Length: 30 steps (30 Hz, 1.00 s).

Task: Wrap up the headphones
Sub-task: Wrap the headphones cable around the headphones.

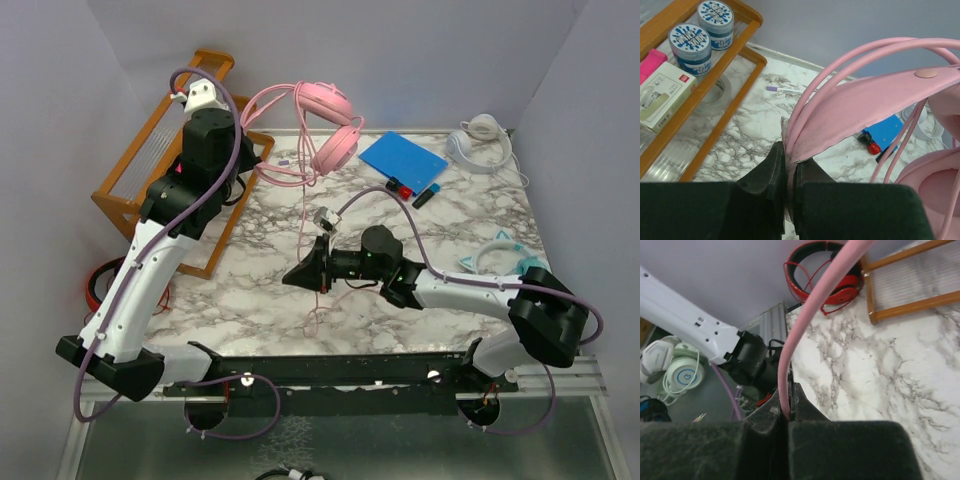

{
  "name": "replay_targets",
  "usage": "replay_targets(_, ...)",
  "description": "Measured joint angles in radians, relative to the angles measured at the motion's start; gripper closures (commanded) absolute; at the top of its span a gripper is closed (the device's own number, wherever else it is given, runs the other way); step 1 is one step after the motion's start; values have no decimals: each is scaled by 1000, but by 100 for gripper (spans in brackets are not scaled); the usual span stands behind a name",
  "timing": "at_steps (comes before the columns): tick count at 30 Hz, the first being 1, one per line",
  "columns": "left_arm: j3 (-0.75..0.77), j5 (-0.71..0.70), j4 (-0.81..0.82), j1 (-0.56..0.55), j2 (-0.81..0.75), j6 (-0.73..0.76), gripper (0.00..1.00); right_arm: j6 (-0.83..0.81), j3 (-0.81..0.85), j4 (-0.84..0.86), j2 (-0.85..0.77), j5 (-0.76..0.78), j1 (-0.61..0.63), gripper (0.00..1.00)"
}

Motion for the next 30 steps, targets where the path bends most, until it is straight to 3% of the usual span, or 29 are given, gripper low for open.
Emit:
replay_targets(11, -7, 214, 0, 117, 72, -154, 100, -3, -15, -102, -74, -13, 35, 100)
replay_targets(16, -64, 167, 13, 126, 66, -138, 100, -10, -15, -148, -160, -24, 35, 98)
replay_targets(19, -125, 84, 29, 124, 58, -81, 100, -22, 3, -181, -209, -32, 35, 97)
replay_targets(23, -211, -19, 47, 122, 33, 23, 100, -98, 108, -348, -222, -4, 35, 97)
replay_targets(30, -320, -157, 175, 54, -7, 302, 100, -358, 356, -721, -202, 249, 36, 99)
